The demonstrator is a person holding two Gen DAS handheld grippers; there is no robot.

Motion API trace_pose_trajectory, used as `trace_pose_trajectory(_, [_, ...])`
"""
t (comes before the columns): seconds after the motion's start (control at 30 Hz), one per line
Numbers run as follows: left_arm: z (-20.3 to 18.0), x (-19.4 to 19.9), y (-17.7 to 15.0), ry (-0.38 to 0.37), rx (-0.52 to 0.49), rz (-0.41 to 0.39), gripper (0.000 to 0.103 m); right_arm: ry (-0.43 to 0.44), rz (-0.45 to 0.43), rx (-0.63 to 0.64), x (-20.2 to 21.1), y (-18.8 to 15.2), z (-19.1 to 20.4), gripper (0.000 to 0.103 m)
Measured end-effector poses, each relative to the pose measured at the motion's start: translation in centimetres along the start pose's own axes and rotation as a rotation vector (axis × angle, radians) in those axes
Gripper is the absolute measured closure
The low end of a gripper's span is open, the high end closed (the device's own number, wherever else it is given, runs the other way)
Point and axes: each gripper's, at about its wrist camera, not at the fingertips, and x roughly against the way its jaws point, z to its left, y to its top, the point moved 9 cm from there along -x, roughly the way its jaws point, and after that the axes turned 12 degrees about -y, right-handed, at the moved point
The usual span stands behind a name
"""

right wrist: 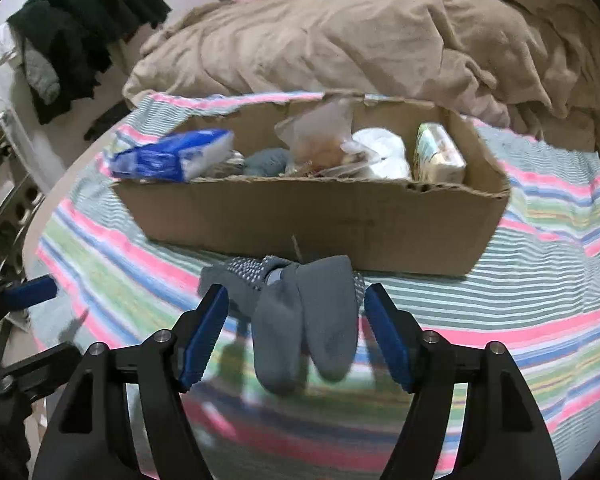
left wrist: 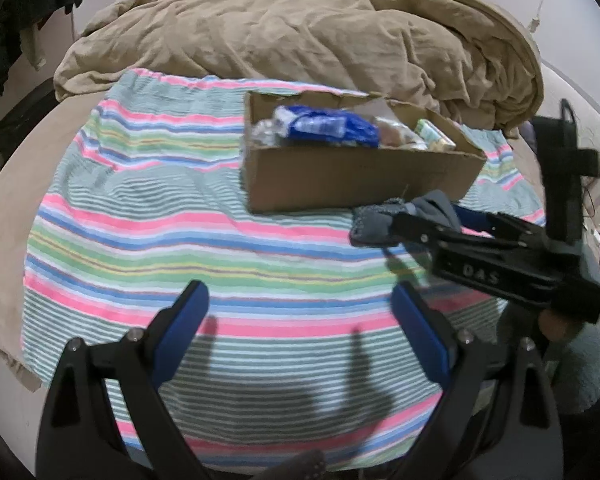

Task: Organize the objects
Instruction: 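Lift the grey socks with the right gripper and drop them into the box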

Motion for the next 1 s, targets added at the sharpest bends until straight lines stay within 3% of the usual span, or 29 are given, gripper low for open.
trace_pose_trajectory(0.1, [1.0, 0.1, 0.0, 0.01, 0.015, -0.001, 0.009, -0.001, 0.018, -0.006, -1.4, 0.0, 0.5, 0.032])
trace_pose_trajectory(0.2, [1.6, 0.2, -0.1, 0.014, 0.026, -0.001, 0.009, 0.006, 0.02, -0.005, -2.1, -0.2, 1.0, 0.063])
trace_pose_trajectory(0.27, [1.8, 0.3, -0.1, 0.013, 0.029, -0.004, 0.009, 0.015, 0.014, 0.002, -1.6, -0.1, 1.2, 0.068])
trace_pose_trajectory(0.6, [0.6, 1.6, 1.6, -0.009, 0.005, -0.048, 0.009, 0.02, -0.052, -0.029, 3.8, 0.8, -1.1, 0.07])
trace_pose_trajectory(0.87, [-1.0, 2.0, 4.7, -0.017, -0.034, -0.087, 0.009, 0.026, -0.167, -0.055, 8.7, 4.8, -2.5, 0.07])
trace_pose_trajectory(1.0, [-1.6, 2.1, 6.6, -0.019, -0.052, -0.115, 0.009, 0.024, -0.203, -0.062, 9.1, 6.7, -3.0, 0.07])
